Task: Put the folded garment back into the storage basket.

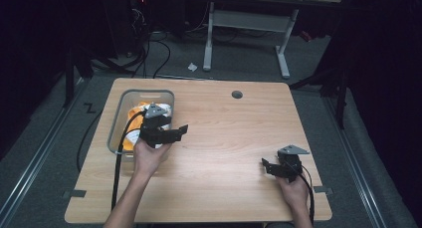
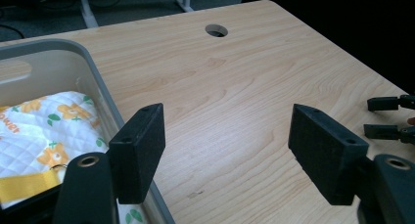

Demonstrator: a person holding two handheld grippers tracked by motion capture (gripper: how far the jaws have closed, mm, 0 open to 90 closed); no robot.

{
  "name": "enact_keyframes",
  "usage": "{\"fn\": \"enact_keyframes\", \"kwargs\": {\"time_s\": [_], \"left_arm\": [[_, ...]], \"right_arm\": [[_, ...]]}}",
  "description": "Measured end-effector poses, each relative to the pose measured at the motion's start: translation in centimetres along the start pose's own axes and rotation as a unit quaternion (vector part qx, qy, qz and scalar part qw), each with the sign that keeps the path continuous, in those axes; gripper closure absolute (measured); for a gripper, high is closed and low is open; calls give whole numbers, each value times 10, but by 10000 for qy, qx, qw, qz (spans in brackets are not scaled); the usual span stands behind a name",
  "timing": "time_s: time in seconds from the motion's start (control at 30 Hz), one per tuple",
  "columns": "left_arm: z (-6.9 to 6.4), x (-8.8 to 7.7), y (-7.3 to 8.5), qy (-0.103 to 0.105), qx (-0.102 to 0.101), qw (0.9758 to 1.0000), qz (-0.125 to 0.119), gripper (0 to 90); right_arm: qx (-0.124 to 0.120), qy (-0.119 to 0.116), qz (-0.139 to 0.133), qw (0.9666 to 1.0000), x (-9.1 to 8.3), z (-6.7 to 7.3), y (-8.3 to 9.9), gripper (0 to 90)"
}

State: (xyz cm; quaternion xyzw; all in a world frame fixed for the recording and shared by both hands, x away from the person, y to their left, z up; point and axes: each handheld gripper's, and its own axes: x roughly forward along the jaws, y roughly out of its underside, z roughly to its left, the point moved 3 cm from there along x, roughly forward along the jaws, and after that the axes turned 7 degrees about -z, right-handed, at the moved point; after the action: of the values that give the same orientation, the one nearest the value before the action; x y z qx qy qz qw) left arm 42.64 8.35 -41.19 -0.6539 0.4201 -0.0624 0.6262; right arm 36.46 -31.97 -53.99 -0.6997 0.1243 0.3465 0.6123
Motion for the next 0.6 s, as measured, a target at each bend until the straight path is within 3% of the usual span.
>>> {"fn": "enact_keyframes", "kwargs": {"time_s": [0.6], "left_arm": [[-15,5,6,227,-67,9997,-50,302]], "right_arm": [[-3,0,-1,10000,0,0,0,273]]}}
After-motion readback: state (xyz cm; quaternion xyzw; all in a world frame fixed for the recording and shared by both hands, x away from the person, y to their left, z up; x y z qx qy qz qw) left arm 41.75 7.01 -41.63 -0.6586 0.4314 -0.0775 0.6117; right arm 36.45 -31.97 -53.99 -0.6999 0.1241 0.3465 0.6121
